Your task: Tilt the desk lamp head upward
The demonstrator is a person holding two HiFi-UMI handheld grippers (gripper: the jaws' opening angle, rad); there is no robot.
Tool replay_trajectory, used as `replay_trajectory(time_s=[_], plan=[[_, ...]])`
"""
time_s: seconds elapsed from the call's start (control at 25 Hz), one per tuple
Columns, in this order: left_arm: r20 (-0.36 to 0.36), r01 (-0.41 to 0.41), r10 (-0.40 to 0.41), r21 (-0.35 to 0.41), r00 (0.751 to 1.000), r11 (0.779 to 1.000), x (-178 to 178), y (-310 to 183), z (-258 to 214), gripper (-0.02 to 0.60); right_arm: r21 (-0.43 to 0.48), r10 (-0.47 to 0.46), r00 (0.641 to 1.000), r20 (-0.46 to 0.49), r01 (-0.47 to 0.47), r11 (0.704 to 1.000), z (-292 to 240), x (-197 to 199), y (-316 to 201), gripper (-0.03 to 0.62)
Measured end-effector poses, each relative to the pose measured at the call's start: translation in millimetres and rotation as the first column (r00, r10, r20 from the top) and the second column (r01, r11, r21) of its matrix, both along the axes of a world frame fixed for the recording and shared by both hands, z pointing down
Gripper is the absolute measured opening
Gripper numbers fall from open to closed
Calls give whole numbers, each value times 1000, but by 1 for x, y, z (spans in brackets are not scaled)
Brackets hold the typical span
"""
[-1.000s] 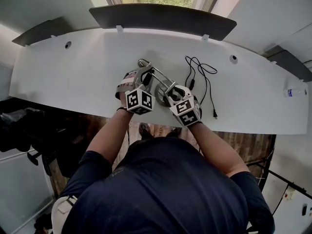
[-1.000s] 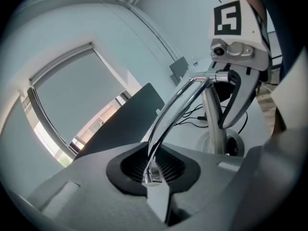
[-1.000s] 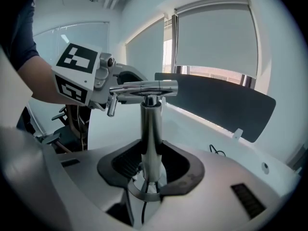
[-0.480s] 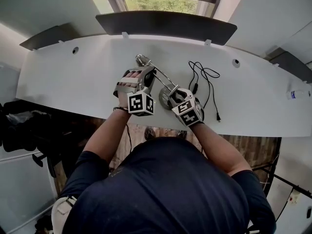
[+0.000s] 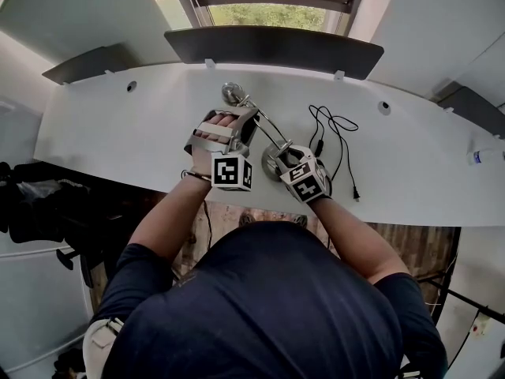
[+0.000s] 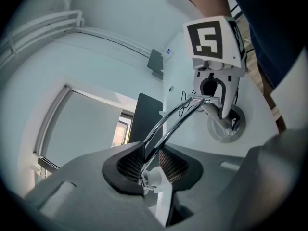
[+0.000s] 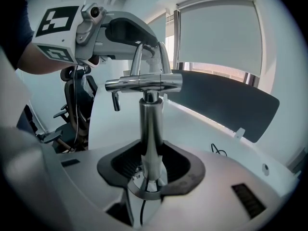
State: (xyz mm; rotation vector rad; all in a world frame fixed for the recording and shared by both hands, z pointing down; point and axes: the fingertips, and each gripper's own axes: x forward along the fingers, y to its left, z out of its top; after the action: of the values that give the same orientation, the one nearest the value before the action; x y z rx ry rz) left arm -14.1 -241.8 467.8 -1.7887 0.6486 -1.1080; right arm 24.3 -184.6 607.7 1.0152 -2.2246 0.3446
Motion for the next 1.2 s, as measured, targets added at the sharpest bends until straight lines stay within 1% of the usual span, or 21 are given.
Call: replay_trajectory(time_s=[0.24,0.52,0.68,0.8,0.92,1.04,1.2], plan=[[81,-35,33,34,996,999,7,5,-10,97,-4,-1,1000,-3,1,1000,1,0,-1,138],[124,-34,29,37,992,999,4,8,-11,101,-1,-5,1000,-16,5,1000,2,-3,-1,140],[168,-43,31,68,985,997,3,7,-9,101,14,-18,1000,-17,19,1000,2,-2,-1,147],[176,-58,43,85,983,995,3,7,-7,101,26,-21,1000,-17,21,999,2,-2,-2,149],[184,-68,53,75,982,995,0,7,-2,101,28,-26,999,-36,27,999,2,-2,-2,152],[154,-76,62,91,986,993,1,8,-8,101,34,-37,998,-53,39,999,3,-2,-2,155],[150,-90,75,97,986,991,-1,11,-8,106,57,-47,996,-73,51,997,2,-3,-2,162]])
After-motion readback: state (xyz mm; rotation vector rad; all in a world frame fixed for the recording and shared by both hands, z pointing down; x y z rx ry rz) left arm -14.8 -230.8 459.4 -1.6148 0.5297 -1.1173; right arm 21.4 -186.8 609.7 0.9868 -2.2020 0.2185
